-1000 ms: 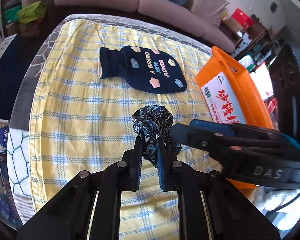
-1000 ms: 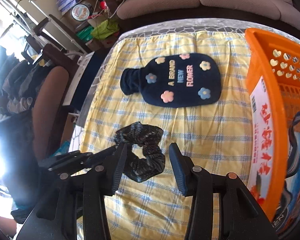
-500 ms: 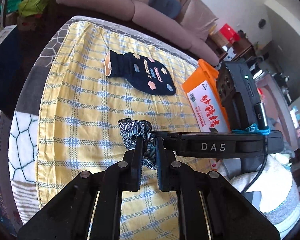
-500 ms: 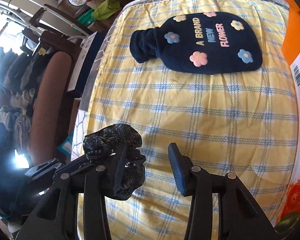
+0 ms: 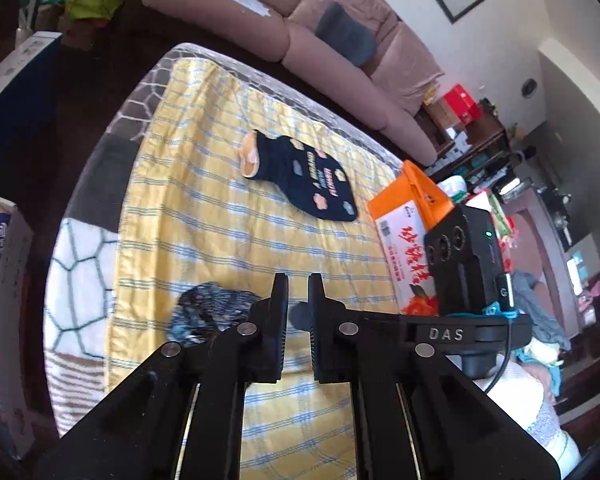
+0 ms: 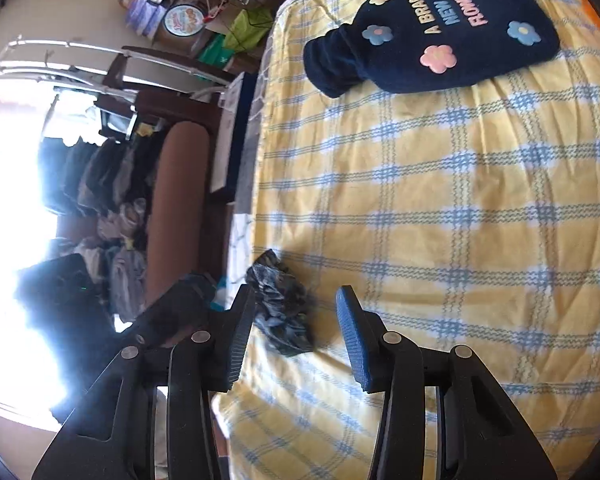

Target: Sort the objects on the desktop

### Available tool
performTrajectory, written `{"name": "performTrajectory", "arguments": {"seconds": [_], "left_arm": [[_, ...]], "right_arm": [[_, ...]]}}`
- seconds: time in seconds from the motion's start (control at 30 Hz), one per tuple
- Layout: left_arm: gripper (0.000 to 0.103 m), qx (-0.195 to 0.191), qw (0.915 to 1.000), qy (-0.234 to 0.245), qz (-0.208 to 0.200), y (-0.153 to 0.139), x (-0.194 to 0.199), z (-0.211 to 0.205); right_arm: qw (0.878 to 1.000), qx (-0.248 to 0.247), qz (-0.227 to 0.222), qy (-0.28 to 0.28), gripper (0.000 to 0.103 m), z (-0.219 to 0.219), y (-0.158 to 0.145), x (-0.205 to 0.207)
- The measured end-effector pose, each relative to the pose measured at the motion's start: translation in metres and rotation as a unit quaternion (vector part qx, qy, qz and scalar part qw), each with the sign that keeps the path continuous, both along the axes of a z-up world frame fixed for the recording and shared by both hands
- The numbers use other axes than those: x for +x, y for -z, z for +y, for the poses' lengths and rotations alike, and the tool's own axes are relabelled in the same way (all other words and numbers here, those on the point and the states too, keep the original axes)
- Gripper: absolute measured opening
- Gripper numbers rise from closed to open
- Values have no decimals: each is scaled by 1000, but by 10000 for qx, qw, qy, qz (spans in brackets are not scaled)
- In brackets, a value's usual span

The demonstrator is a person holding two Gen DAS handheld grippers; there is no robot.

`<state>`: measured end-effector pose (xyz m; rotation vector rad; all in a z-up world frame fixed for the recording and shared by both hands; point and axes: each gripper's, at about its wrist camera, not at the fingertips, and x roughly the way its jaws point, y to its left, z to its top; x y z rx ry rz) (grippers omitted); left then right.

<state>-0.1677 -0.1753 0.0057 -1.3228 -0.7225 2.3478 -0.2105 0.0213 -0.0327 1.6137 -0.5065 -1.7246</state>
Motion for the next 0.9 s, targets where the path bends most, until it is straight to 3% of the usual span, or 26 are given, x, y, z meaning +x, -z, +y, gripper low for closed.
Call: {"name": "performTrajectory", "arguments": {"seconds": [0.13, 0.27, 0.37, 0.6, 0.9], "left_arm": [[21, -757, 9962, -196, -380, 14, 1, -22], [21, -500, 9951, -109, -850, 44, 6, -29], [21, -284, 9951, 49, -943, 54, 7, -22], [21, -656, 9923, 425, -959, 58, 7, 9], [21, -510, 9953, 495, -656, 37, 9, 16]], "right_arm": [[9994, 178, 165, -236, 45, -13, -3, 6], [9995, 81, 97, -289, 45, -26, 0, 10], [9987, -405, -311, -40, 45, -28, 10, 7], [9935, -667, -888, 256, 45, -35, 36, 9], [9884, -1041, -1013, 436, 45, -17, 24, 12]]}}
